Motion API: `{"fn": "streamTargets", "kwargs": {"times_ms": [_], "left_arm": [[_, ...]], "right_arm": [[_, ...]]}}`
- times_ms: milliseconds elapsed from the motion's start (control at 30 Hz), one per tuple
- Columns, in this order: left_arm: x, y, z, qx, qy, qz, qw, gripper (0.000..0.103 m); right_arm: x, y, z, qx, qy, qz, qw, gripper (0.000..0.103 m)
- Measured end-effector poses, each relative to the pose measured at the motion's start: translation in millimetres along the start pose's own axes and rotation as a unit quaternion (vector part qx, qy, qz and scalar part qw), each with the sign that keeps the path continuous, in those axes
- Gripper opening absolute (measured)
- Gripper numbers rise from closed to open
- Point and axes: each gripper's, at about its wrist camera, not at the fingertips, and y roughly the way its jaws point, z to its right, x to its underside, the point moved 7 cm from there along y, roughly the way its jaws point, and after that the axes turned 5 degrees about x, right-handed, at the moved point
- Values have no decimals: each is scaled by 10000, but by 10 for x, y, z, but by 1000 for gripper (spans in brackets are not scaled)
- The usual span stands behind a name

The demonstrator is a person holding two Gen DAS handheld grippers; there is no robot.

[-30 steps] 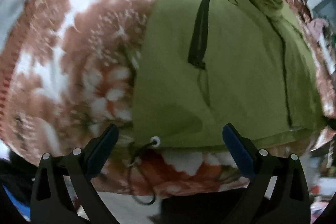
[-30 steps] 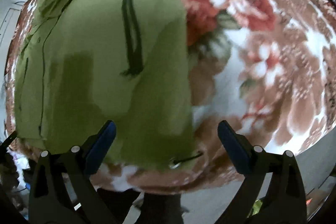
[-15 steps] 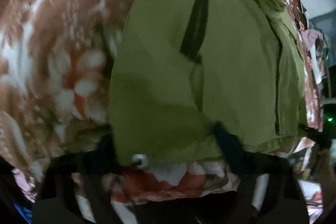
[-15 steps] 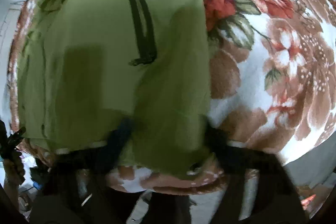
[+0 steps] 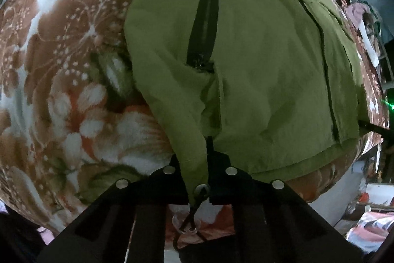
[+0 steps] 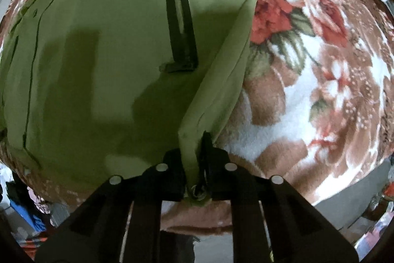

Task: Fold large clothes

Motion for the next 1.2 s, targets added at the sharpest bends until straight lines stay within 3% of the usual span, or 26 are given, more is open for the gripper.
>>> {"fn": "streamTargets", "kwargs": {"times_ms": [233, 333, 433, 567, 667, 800, 867, 1000, 1200], "left_arm": [[-265, -518, 179, 292, 363, 159, 9988, 5], [-560, -737, 439, 441, 679, 347, 9961, 5], [-896, -826, 631, 508, 909, 557, 9930, 5], [-1199, -789, 781, 366, 964, 682, 9923, 5], [-1202, -722, 798, 149, 1015, 590, 9930, 5], [-1249, -799, 828, 179, 747, 526, 9957, 5], [-1362, -931, 900, 95, 756, 630, 9951, 5], [-1776, -1312, 1085, -106, 836, 999, 9914, 5], [-2380, -1647, 1257, -328, 929, 1654, 9813, 5]], "right_arm": [[-248, -701, -274, -605, 276, 292, 9974, 9], [-449, -1063, -419, -607, 40, 631, 9961, 9], [-627, -1213, -317, -555, -294, 877, 9942, 8], [-701, -1092, -94, -692, -341, 672, 9948, 8], [-568, -923, 170, -724, -234, 354, 9965, 8], [-509, -1025, 246, -947, -293, 294, 9946, 8], [-727, -1256, 208, -1284, -193, 497, 9903, 8], [-1266, -1695, 57, -1547, -457, 1052, 9813, 8], [-2095, -2040, -80, -1404, -832, 1809, 9699, 8]]}}
